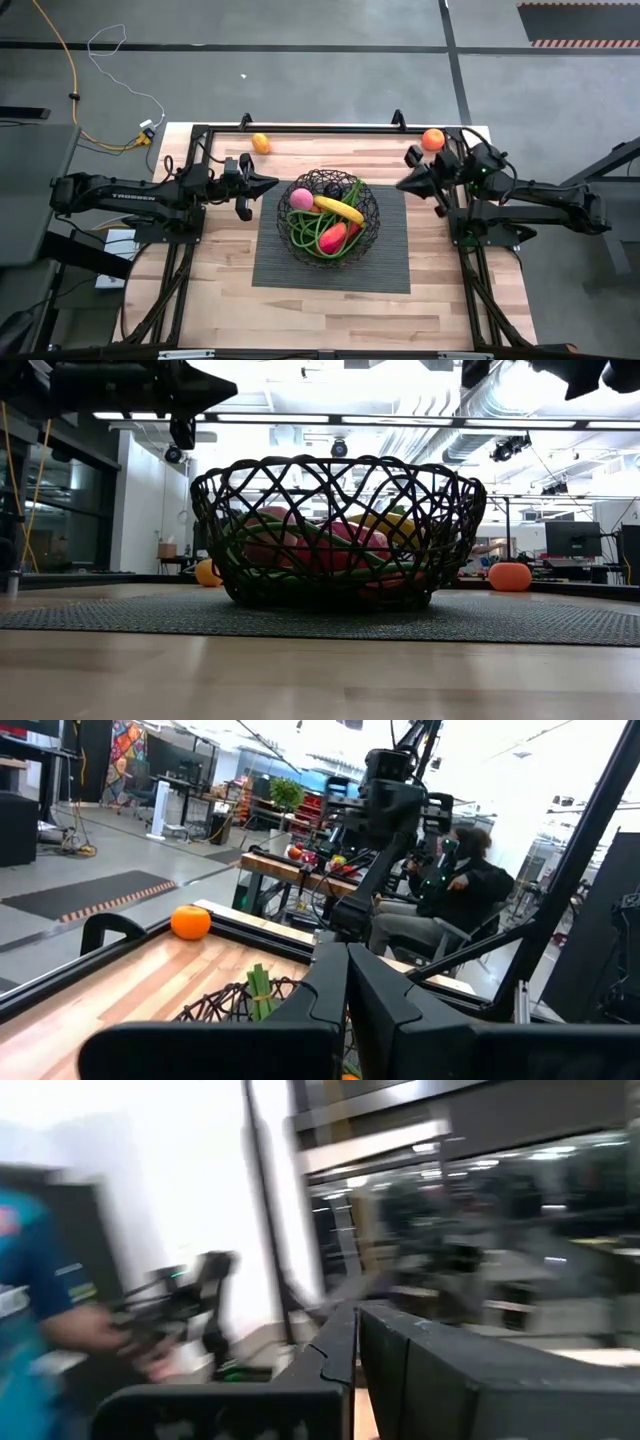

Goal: Build produce basket
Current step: Put the orange into the black wire basket

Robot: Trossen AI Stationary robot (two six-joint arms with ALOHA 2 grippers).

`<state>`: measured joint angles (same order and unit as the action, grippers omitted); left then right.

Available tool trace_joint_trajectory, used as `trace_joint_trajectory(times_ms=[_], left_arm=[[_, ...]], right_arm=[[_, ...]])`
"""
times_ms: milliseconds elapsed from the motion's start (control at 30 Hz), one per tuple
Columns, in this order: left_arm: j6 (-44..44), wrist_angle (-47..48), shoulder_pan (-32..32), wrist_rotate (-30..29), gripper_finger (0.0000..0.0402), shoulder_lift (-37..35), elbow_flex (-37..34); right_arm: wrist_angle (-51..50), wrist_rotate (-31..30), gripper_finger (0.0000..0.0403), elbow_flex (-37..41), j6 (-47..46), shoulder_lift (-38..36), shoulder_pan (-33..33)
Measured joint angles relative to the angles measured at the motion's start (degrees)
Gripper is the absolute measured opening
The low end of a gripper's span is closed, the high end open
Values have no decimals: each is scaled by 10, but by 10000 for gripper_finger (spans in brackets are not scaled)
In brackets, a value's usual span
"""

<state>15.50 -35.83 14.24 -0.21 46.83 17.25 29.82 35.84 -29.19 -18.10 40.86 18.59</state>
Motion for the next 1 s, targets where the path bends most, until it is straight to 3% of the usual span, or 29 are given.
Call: trace_joint_trajectory(times_ms=[100, 200, 700, 1000], left_arm=[[7, 0, 0, 0, 0, 0, 0], [8, 0, 0, 0, 0, 0, 0], [9, 0, 0, -4, 0, 0, 0], [8, 0, 0, -10, 0, 0, 0]], right_arm=[[-14, -65, 0, 0, 16, 0, 0], [-36, -88, 0, 0, 59, 0, 0], [-89, -109, 0, 0, 82, 0, 0], [-142, -287, 0, 0, 132, 0, 0]])
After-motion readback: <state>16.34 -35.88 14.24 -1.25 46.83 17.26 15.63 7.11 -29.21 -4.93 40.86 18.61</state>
